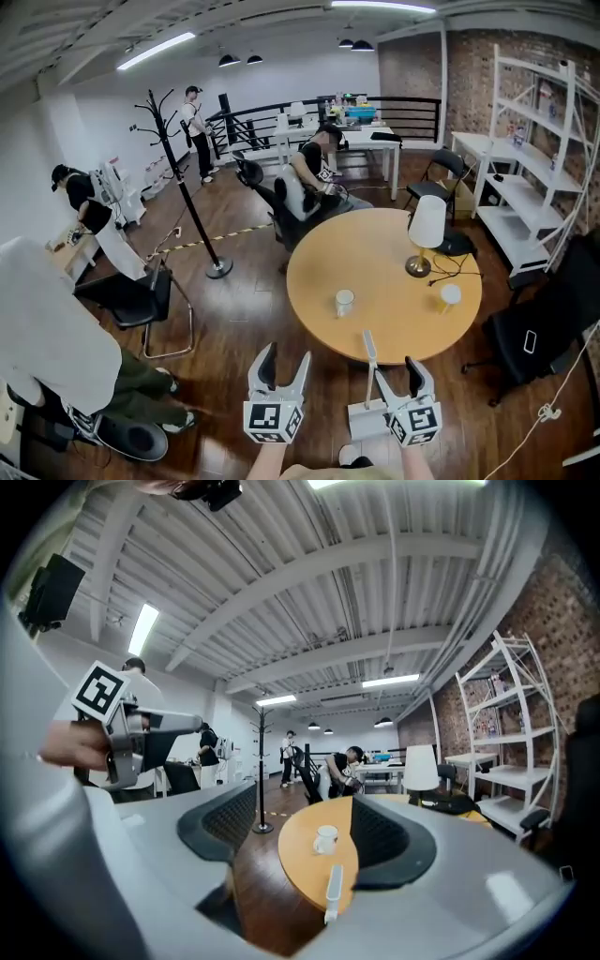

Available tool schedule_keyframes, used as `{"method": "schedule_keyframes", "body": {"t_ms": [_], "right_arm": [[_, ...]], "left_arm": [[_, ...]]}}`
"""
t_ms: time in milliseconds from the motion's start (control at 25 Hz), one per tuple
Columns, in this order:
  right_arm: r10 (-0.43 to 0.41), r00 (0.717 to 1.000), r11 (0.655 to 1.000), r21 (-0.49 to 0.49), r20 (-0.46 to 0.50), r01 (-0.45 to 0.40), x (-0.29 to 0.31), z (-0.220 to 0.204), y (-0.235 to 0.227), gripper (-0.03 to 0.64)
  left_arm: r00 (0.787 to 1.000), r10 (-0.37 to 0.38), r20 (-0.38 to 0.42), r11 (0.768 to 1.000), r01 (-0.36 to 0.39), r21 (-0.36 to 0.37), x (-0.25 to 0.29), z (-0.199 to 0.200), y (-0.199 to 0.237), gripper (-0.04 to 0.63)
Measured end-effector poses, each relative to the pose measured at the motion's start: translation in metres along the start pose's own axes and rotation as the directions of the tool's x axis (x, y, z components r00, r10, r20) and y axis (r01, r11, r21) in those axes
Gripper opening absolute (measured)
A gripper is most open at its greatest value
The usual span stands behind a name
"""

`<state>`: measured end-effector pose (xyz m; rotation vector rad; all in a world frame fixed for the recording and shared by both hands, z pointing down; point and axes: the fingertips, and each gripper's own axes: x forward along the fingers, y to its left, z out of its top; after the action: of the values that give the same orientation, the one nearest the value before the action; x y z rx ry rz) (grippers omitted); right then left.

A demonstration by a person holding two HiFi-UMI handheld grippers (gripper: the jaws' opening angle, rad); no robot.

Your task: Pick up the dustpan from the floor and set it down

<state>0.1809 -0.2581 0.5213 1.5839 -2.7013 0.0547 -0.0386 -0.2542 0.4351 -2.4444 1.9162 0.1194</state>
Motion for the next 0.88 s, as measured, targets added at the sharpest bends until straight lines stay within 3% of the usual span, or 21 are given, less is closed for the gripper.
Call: {"method": "schedule_keyframes", "body": {"t_ms": [160,400,880], "right_arm": [[-0.029,0.992,0.998,0.044,-0.123,0.035,0.001,-0.066,-0.028,0.291],[-0.007,0.953,0.993,0.113,-0.304,0.043,0.020,-0.177,-0.041,0.271],[-0.011,0.869,0.991,0.113,-0.495,0.077,0.104,-0.284,-0.055,0.233]], "left_arm": [[0.999,-0.024,-0.043,1.000,0.024,0.018,0.024,-0.019,-0.013,0.279],[0.994,-0.002,-0.108,1.000,0.004,0.013,0.029,-0.041,-0.006,0.279],[0.981,0.031,-0.194,0.999,-0.026,0.030,0.029,-0.055,0.044,0.278]]}}
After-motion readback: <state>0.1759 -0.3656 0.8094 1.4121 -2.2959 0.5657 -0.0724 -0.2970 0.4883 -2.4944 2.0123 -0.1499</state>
